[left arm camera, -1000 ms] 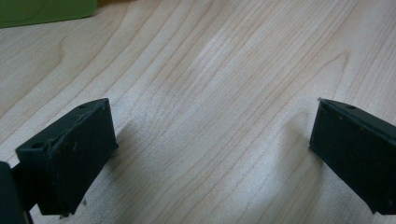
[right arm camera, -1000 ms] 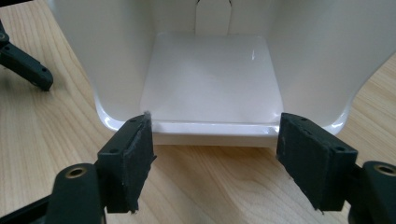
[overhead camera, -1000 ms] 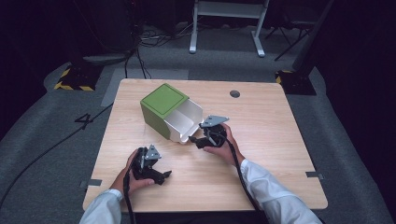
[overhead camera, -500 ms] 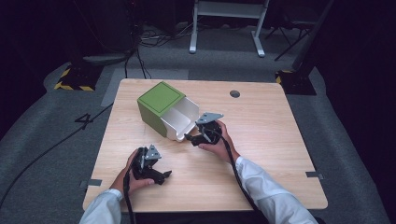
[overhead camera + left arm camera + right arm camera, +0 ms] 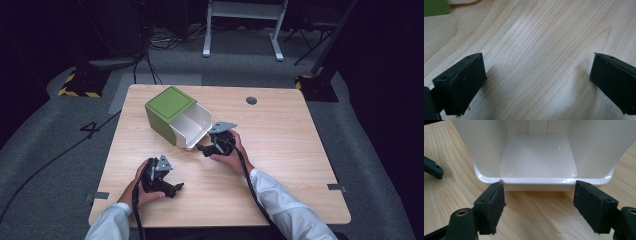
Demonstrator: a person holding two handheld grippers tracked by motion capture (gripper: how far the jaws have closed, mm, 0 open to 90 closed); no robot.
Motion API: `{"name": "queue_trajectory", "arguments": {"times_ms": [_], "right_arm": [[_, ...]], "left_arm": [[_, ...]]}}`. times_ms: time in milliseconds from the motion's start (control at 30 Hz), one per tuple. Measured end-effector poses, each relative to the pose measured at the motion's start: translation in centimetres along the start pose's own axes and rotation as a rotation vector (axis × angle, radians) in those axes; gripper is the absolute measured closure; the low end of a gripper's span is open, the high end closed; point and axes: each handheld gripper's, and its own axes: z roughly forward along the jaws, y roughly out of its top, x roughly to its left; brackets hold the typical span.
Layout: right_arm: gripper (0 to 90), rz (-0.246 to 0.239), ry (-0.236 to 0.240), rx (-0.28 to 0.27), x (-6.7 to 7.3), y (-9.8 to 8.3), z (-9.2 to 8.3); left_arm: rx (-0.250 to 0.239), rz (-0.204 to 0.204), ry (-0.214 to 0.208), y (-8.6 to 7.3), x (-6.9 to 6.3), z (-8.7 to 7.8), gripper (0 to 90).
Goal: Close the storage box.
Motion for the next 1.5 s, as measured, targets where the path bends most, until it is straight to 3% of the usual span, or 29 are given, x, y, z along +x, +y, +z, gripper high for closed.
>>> {"name": "queue_trajectory", "arguments": {"times_ms": [67,100,167,267,500,633,733,1067,1400,1500], "right_arm": [[29.1,0.004,0.006,0.005,-0.1,-0.1,0.0],[38.0,0.001,0.033,0.02,-0.3,-0.2,0.1],[38.8,0.006,0.036,0.031,-0.3,-0.4,0.3],[37.3,0.001,0.025,0.042,0.1,-0.3,0.9],[37.7,0.005,0.037,0.001,0.4,0.8,1.2],[37.1,-0.004,0.034,0.017,0.5,1.2,2.0],[36.1,0.019,0.055,0.015,0.6,1.4,2.6],[34.5,0.001,0.057,0.03,0.9,2.3,3.9],[29.3,-0.043,0.069,0.07,0.5,2.1,1.3],[27.0,-0.089,0.074,0.085,0.5,1.8,0.1]], "left_arm": [[0.0,0.0,0.0,0.0,0.0,0.0,0.4],[0.0,0.001,0.0,0.0,0.0,0.0,0.5],[0.0,0.0,0.0,0.0,0.0,0.0,0.5],[0.0,0.0,0.001,0.0,0.0,0.0,0.5],[0.0,0.0,0.001,0.0,0.0,0.0,0.5],[0.0,0.0,0.001,0.0,0.0,0.0,0.5],[0.0,-0.001,0.001,0.0,0.0,0.0,0.4],[0.0,0.001,0.0,0.0,0.0,0.0,0.5],[0.0,0.0,0.0,0.0,0.0,0.0,0.5],[0.0,0.0,0.0,0.0,0.0,0.0,0.5]]}}
